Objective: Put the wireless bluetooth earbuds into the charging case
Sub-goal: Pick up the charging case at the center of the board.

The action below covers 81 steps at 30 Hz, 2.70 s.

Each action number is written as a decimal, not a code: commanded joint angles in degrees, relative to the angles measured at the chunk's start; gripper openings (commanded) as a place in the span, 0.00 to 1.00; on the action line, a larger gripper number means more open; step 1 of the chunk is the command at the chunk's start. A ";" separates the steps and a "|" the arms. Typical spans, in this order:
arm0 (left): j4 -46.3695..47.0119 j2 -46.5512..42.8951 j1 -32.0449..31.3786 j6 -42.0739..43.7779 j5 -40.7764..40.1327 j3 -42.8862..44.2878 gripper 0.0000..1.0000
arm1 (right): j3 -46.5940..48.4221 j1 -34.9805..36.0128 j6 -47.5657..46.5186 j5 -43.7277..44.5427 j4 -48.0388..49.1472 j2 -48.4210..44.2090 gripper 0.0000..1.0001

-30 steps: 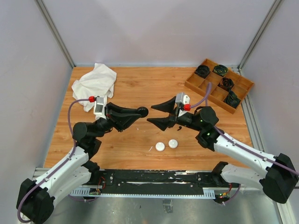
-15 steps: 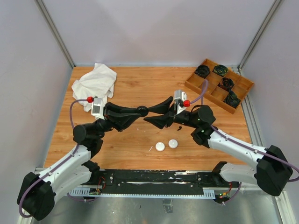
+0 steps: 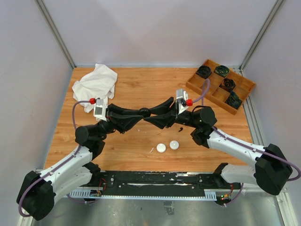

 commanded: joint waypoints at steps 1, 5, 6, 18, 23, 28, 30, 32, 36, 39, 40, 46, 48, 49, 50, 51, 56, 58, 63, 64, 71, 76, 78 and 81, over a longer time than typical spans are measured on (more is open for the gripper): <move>2.60 0.69 -0.77 0.97 -0.60 0.00 0.00 | 1.80 -0.63 2.27 -1.91 5.04 0.55 0.39; 3.18 0.89 -1.05 0.93 -0.30 0.11 0.00 | 1.85 -0.72 3.43 -2.71 6.22 1.27 0.34; 3.28 0.87 -1.05 0.94 -0.26 0.11 0.00 | 1.79 -0.70 3.63 -2.86 6.49 1.40 0.32; 1.37 -1.35 -1.05 1.61 -0.83 -1.43 0.22 | 0.06 -2.24 3.34 -5.13 4.62 -1.01 0.01; -1.98 -2.72 -1.05 3.33 -0.78 -1.43 0.36 | 0.05 -3.46 3.23 -6.80 2.61 -2.30 0.00; -8.15 -4.77 -1.05 6.49 -1.38 -0.50 0.57 | 0.48 -4.35 1.00 -8.68 -2.31 -3.72 0.00; -12.35 -6.03 -1.05 8.70 -1.75 0.45 0.64 | 0.58 -4.55 -1.68 -9.16 -5.90 -4.69 0.01; -16.61 -6.84 -1.05 10.90 -2.00 1.72 0.69 | 0.85 -4.56 -4.86 -9.73 -10.55 -5.88 0.01; -24.11 -7.61 -1.05 15.10 -2.23 4.44 0.75 | 2.48 -4.61 -11.82 -10.45 -22.39 -8.36 0.00; -27.41 -7.39 -1.05 16.96 -1.16 5.98 0.78 | 3.88 -4.58 -16.36 -10.38 -29.81 -9.51 0.01; -27.86 -7.19 -1.05 17.27 -0.54 6.39 0.79 | 4.25 -4.57 -17.33 -10.31 -31.40 -9.78 0.01; -29.29 -4.75 -1.05 18.45 3.16 8.28 0.82 | 5.05 -4.62 -19.58 -10.17 -35.90 -10.44 0.01; -29.37 -3.75 -1.05 18.61 4.78 8.72 0.83 | 5.13 -4.62 -19.51 -10.44 -36.11 -10.39 0.01; -29.38 -3.31 -1.05 18.62 5.48 8.90 0.83 | 5.21 -4.62 -19.47 -10.50 -36.14 -10.33 0.01; -29.38 -2.67 -1.05 18.62 6.11 9.03 0.83 | 5.32 -4.60 -19.42 -10.53 -36.22 -10.22 0.01; -29.38 -2.13 -1.05 18.62 6.80 9.26 0.84 | 5.40 -4.61 -19.37 -10.66 -36.31 -10.18 0.01; -29.47 -0.49 -1.05 18.92 9.72 9.93 0.82 | 5.93 -4.55 -19.26 -11.21 -36.92 -9.50 0.01; -29.47 -0.34 -1.05 19.36 10.48 9.96 0.79 | 6.04 -4.60 -19.24 -11.43 -37.14 -9.26 0.01; -29.45 0.12 -1.05 20.40 13.29 10.44 0.64 | 6.44 -4.56 -19.12 -12.54 -37.54 -8.95 0.01; -29.47 0.36 -1.05 20.48 13.80 10.58 0.60 | 6.59 -4.61 -19.11 -12.91 -37.59 -8.86 0.01; -29.47 2.07 -1.14 20.83 17.13 11.90 0.37 | 6.89 -4.62 -18.58 -14.88 -37.63 -7.69 0.03; -29.47 1.64 -1.14 21.21 17.25 11.84 0.11 | 6.73 -4.56 -18.62 -14.54 -37.63 -7.72 0.13; -29.47 0.98 -1.14 21.30 16.59 11.63 0.03 | 6.36 -4.58 -18.79 -13.95 -37.63 -8.02 0.20; -29.40 -0.09 -1.14 21.16 15.41 11.20 0.00 | 5.27 -4.58 -18.82 -12.70 -36.53 -8.59 0.25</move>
